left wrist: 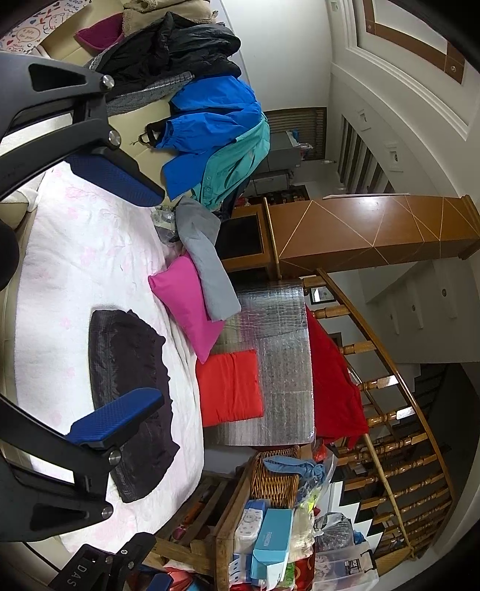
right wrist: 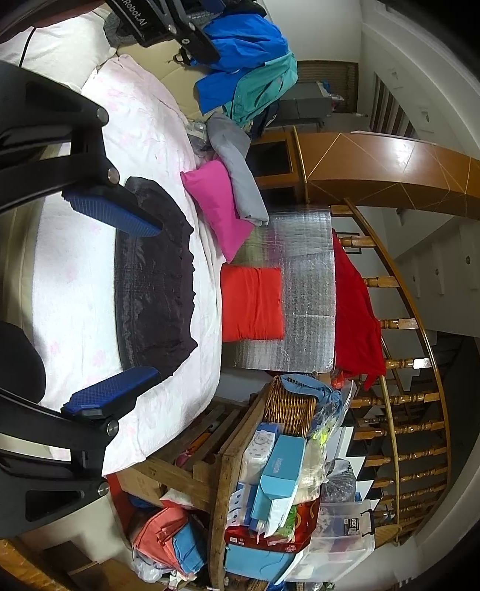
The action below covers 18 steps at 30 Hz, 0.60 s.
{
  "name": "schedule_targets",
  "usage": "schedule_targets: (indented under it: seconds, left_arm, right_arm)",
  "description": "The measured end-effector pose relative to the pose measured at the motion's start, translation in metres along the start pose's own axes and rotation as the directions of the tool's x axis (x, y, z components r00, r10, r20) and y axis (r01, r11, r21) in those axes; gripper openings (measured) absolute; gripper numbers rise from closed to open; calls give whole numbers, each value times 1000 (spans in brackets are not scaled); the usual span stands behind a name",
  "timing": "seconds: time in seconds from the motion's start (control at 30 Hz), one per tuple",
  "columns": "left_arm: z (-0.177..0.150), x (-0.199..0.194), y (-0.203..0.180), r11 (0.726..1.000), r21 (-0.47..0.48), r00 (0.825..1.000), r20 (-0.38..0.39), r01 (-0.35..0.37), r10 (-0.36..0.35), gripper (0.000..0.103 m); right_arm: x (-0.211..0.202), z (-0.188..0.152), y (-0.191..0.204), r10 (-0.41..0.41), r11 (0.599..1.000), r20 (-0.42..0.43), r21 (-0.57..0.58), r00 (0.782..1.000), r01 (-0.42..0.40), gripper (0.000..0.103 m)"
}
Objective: Fold large clothes
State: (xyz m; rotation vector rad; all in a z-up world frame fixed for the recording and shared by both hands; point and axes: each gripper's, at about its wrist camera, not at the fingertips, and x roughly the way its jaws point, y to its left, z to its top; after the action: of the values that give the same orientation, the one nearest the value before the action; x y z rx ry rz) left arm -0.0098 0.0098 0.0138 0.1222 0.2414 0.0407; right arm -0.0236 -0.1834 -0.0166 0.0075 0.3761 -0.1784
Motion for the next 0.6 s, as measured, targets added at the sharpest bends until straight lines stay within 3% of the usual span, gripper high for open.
schedule_targets:
  seconds: [0.6]
  left_arm:
    - [-3, 3, 2, 1000, 2, 1000, -9, -8, 8, 99]
  right_arm:
    - [2, -1, 2, 3, 1000, -5, 4, 1000, -3, 76]
